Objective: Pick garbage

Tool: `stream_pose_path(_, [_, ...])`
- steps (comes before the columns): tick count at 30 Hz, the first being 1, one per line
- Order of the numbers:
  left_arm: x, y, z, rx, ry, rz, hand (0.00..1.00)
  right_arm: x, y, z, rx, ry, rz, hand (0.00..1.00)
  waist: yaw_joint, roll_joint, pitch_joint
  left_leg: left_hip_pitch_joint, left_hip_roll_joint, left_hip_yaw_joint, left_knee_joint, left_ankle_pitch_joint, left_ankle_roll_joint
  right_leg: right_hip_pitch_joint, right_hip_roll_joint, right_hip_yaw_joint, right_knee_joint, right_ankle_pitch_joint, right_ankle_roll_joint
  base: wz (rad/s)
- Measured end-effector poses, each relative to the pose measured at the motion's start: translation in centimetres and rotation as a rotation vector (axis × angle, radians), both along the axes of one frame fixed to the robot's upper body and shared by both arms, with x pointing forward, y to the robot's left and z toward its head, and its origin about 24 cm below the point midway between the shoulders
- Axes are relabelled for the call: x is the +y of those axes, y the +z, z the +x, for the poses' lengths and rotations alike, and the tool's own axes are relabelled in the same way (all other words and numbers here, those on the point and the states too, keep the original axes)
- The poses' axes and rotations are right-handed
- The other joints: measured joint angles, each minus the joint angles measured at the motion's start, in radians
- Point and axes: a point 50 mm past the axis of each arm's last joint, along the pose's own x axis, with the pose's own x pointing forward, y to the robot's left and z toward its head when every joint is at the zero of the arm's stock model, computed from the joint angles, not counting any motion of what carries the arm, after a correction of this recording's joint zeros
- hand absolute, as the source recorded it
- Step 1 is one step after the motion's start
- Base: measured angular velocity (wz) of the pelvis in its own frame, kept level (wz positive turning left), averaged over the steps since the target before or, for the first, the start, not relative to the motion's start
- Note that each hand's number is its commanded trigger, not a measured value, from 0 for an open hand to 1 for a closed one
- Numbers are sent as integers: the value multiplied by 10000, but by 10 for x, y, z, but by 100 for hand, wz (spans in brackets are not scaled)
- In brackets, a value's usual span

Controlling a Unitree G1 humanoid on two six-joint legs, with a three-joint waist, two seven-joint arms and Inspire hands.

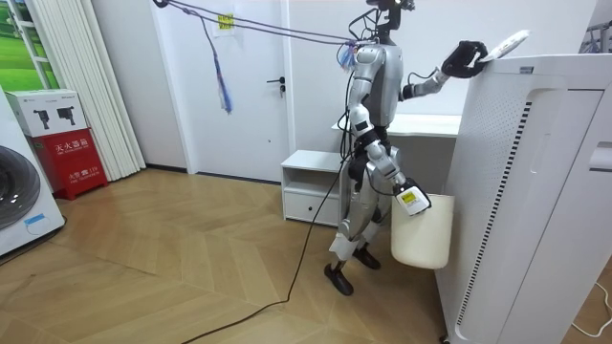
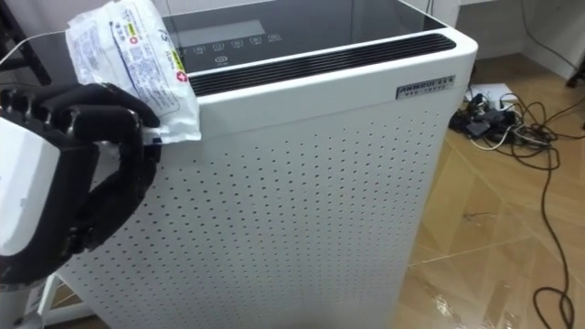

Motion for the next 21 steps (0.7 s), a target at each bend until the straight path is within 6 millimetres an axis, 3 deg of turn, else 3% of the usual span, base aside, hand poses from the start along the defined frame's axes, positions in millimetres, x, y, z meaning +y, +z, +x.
stream_pose_path(6, [-9, 3, -1, 1657, -2740, -3402, 100, 8, 0, 1, -76, 293, 179, 100, -115, -153, 44, -1, -6, -20, 2, 14, -8, 23, -1, -37, 6, 0, 0, 3])
stream_pose_path(9, [-19, 4, 1, 2883, -5093, -5105, 100, 13, 0, 4, -176, 565, 360, 100, -191, -207, 69, -53, -12, -30, 55, 16, -11, 42, -6, -146, 23, 0, 0, 9])
stream_pose_path(17, [-24, 3, 3, 5089, -8744, -6703, 100, 23, 4, 10, -462, 1119, 602, 100, -326, -268, 70, -356, 44, 438, 66, 67, 1, -321, -52, 7, 146, 2, -4, -2])
stream_pose_path(21, [-26, 2, 5, 5822, -10360, -7679, 100, 28, 6, 12, -574, 1215, 763, 100, -347, -265, 64, -510, 37, 451, 134, 91, 8, -472, -67, 8, 189, 11, -17, -2])
